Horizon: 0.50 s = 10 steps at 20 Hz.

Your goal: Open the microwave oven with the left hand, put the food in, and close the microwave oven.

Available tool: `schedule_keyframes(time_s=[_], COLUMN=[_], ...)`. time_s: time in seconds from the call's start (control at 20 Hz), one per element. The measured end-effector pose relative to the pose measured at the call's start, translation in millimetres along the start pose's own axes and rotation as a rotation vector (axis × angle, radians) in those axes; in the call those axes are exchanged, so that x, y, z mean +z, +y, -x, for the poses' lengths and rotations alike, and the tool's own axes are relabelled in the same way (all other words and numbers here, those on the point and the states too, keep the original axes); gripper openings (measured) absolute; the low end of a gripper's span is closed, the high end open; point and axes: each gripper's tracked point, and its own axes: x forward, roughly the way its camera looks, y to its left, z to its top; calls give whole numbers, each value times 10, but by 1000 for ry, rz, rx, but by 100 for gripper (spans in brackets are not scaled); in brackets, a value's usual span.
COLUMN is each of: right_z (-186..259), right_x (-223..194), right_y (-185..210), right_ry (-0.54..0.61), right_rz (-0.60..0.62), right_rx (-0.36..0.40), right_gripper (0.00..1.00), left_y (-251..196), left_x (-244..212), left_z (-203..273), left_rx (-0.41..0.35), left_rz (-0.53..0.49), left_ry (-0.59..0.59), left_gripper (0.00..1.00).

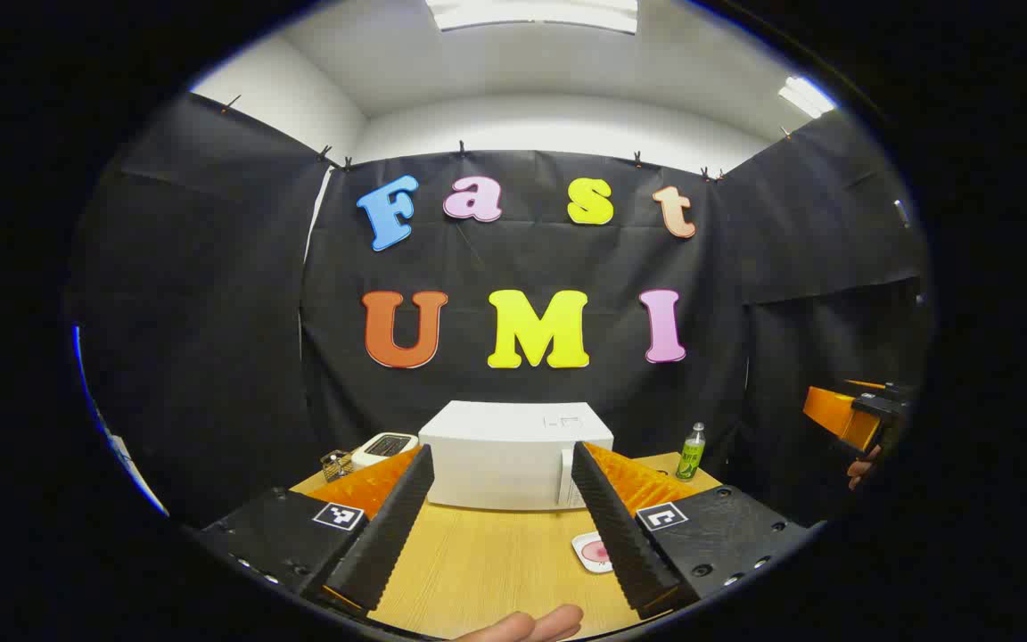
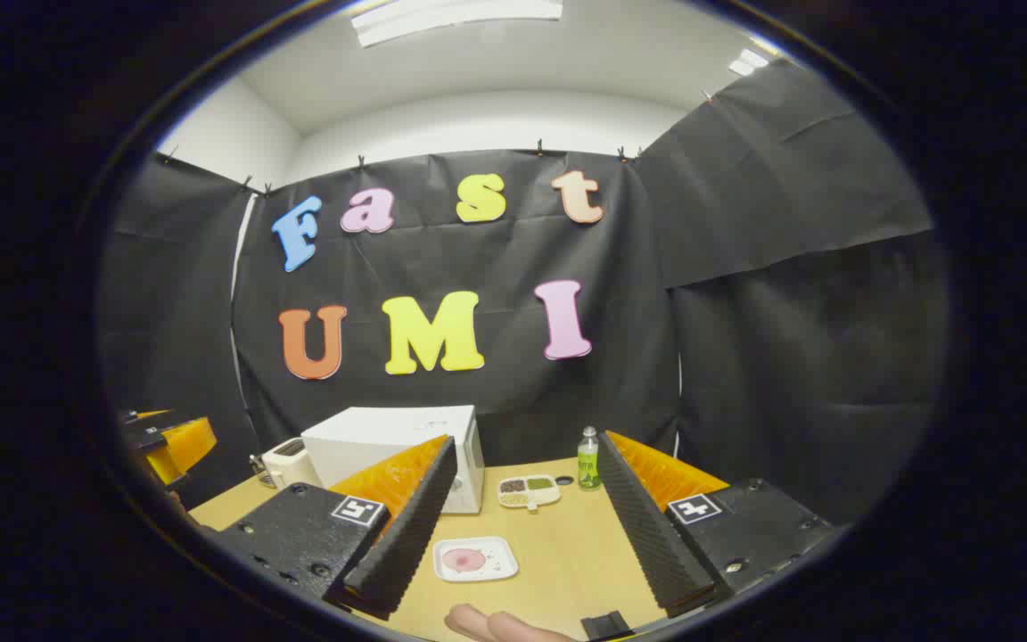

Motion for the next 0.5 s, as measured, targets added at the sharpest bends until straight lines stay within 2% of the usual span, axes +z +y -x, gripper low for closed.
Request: schedule_keyframes(time_s=[0.15,0.2,0.25,0.35,0.4,0.45,0.5], right_z=[19,30,38,48,51,56,58], right_x=[20,25,19,41,63,74,87], right_y=[-38,-33,-37,-51,-63,-75,-90], right_ry=[-13,-15,-18,-29,-36,-42,-47], right_rz=[15,12,9,10,16,24,28], right_rx=[-7,-1,3,5,4,0,-5], right_gripper=[91,100,91,91,100,100,91], left_y=[-17,-26,-53,-67,-62,-56,-50], left_x=[7,-1,4,11,24,26,31], left_z=[5,8,2,0,2,2,-3], left_rx=[-3,-5,-9,-8,-7,-4,-2], left_rz=[0,0,1,5,8,12,14], left_ry=[-5,-4,-4,-7,-12,-17,-20], left_gripper=[95,95,95,95,95,95,95])
